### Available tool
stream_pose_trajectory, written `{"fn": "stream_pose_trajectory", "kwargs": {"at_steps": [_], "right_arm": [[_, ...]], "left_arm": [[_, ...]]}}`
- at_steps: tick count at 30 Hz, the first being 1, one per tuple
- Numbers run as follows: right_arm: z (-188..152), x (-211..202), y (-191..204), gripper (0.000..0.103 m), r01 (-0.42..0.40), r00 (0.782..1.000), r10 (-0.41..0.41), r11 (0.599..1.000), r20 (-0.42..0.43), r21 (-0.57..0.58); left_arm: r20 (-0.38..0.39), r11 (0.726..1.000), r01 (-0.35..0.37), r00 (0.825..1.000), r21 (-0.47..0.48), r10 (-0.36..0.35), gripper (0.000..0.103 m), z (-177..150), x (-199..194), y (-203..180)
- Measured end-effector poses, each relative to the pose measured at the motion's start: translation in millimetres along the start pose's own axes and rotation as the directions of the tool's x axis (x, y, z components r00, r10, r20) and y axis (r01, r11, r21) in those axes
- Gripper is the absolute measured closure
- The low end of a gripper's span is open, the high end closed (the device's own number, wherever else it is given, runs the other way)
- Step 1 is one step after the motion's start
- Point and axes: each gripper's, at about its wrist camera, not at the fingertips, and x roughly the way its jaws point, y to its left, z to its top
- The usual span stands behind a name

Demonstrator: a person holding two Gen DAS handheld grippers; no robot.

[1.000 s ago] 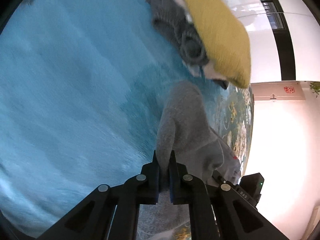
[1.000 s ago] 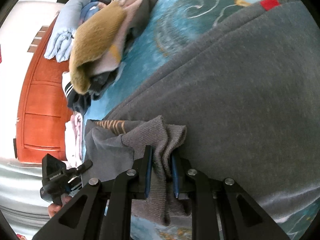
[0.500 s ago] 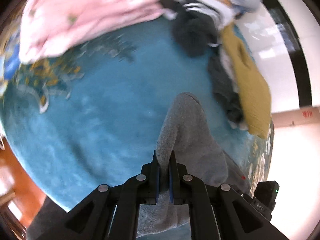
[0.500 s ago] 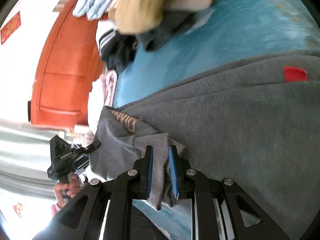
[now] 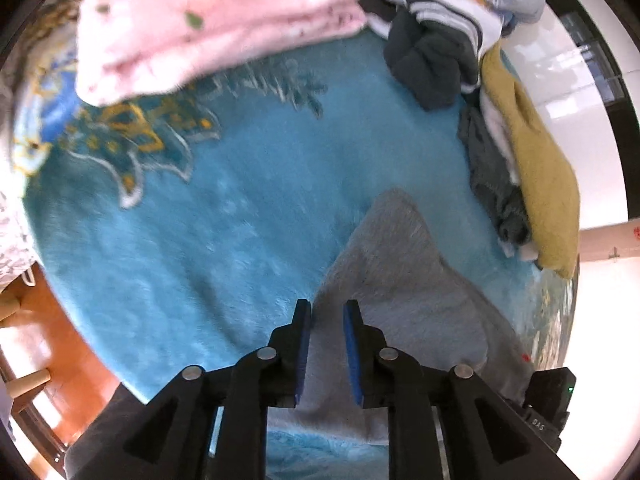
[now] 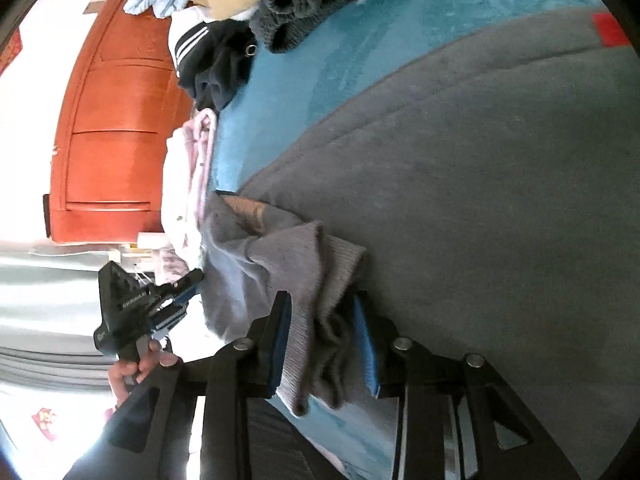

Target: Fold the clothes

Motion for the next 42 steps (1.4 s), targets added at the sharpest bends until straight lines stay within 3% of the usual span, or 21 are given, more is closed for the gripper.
{"fn": "stream_pose_trajectory", "kwargs": {"at_steps": [2,3,4,10,13,15,20,24,29,31,35,40,42], "right_arm": [[1.2,4.6,5.2,0.073,-0.001,1.0,0.001,1.0,0.003,-0.001],[1.4,6.8,8.2,0.08,0.004,1.0,-0.004,1.0,0.003,-0.004],[1.2,7.7,12.3,0.092,0.013,1.0,-0.013,1.0,0.003,-0.015],[-2.9,-9.2,47.3,0.093,0.011,0.999,-0.003,0.987,0.049,-0.162],[-4.3,-31.2,58.3,0.093,-0.006,0.992,0.031,0.978,0.12,-0.207],[-2.6,-40.6,55.0,0.093,0.023,0.989,0.009,0.977,0.149,-0.21],[0.7,-22.7,8.8,0.093,0.125,0.988,-0.117,0.989,0.097,-0.076],[-0.8,-17.3,-9.3,0.093,0.114,0.989,-0.112,0.993,0.1,-0.008],[-1.2,-25.2,-13.3,0.09,0.13,0.988,-0.128,0.991,0.091,-0.013],[-2.7,-31.0,-13.0,0.089,0.13,0.987,-0.129,0.991,0.096,-0.008],[-2.9,-51.9,-9.4,0.089,0.177,0.976,-0.173,0.984,0.135,-0.021],[-8.3,-88.6,3.4,0.089,0.194,0.966,-0.175,0.977,0.191,-0.088],[-8.9,-90.7,17.8,0.089,0.178,0.97,-0.15,0.974,0.19,-0.142]], "left_arm": [[0.007,1.0,0.02,1.0,0.011,-0.02,0.083,-7.3,-2.4,-1.4],[0.011,0.999,0.03,0.999,0.016,-0.031,0.083,-11.0,-3.6,-2.2],[0.015,0.999,0.04,0.999,0.021,-0.041,0.083,-14.7,-4.8,-2.9],[0.035,0.993,0.1,0.994,0.054,-0.102,0.082,-36.7,-12.0,-7.2],[0.016,0.995,0.083,0.996,0.055,-0.084,0.082,-45.4,2.1,-13.6],[-0.003,0.996,0.074,0.997,0.041,-0.074,0.082,-51.8,6.6,-10.2],[-0.042,1.0,0.017,0.999,0.005,-0.016,0.082,-58.1,23.8,4.0],[-0.04,0.999,0.023,0.999,-0.024,-0.024,0.082,-59.3,23.8,12.8],[-0.036,1.0,-0.011,0.999,-0.008,0.01,0.082,-60.0,20.1,5.0],[-0.021,0.999,-0.027,0.999,0.035,0.027,0.082,-60.4,11.7,-8.5],[-0.006,0.989,0.038,0.999,0.146,-0.038,0.082,-61.4,-1.1,-53.2],[-0.097,0.946,0.125,0.99,0.299,-0.1,0.079,-75.5,27.9,-131.5],[-0.152,0.932,0.131,0.985,0.337,-0.083,0.079,-93.9,48.4,-152.2]]}}
